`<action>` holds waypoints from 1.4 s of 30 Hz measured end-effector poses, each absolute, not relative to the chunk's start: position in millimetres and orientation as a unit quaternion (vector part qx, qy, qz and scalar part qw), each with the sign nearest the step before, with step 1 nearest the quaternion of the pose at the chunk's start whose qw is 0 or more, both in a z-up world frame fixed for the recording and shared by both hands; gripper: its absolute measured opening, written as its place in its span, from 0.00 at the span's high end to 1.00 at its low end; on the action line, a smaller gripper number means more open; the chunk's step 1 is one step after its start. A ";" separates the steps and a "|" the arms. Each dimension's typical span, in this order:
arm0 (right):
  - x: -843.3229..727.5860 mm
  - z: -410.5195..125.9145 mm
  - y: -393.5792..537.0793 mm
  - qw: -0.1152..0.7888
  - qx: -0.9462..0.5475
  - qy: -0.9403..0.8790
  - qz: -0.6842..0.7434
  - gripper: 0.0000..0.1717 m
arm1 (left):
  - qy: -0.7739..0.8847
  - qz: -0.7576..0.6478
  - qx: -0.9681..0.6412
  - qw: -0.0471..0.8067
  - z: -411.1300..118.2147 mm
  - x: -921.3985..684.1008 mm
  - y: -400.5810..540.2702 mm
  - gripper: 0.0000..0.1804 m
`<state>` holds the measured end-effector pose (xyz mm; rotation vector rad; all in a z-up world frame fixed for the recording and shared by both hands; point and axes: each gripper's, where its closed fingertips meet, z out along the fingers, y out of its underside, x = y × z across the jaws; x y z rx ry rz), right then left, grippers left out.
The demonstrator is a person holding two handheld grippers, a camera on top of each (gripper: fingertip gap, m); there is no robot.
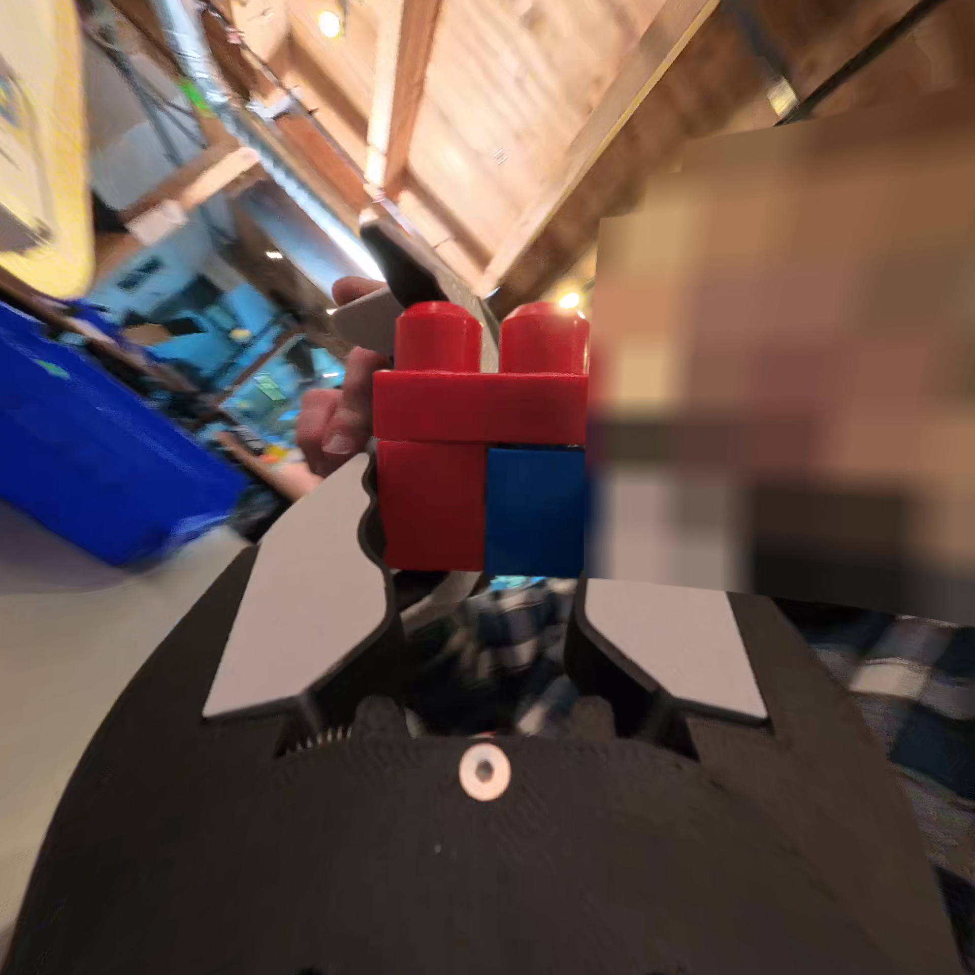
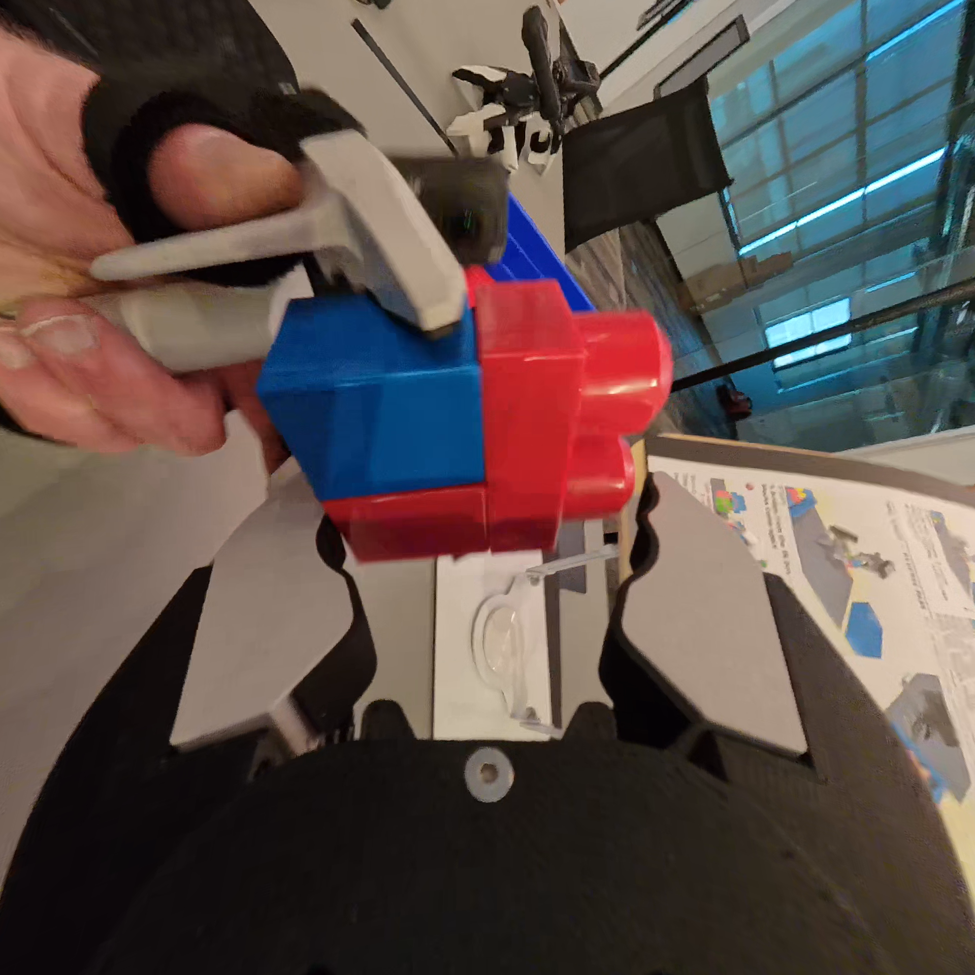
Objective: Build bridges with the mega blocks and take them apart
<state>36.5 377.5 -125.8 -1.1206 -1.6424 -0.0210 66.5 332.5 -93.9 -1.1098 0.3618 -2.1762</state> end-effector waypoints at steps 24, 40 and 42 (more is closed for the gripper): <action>33.0 -70.7 305.0 0.141 -0.443 -0.261 0.846 0.43 | 0.573 -0.209 -0.495 0.619 -100.5 70.3 324.5 0.59; 59.0 -111.0 263.3 -0.083 -0.437 -0.545 0.711 0.45 | 0.654 -0.353 -0.496 0.449 -108.6 69.2 287.2 0.64; 60.4 -115.6 252.6 -0.116 -0.425 -0.588 0.678 0.45 | 0.675 -0.339 -0.510 0.411 -126.5 75.3 286.5 0.65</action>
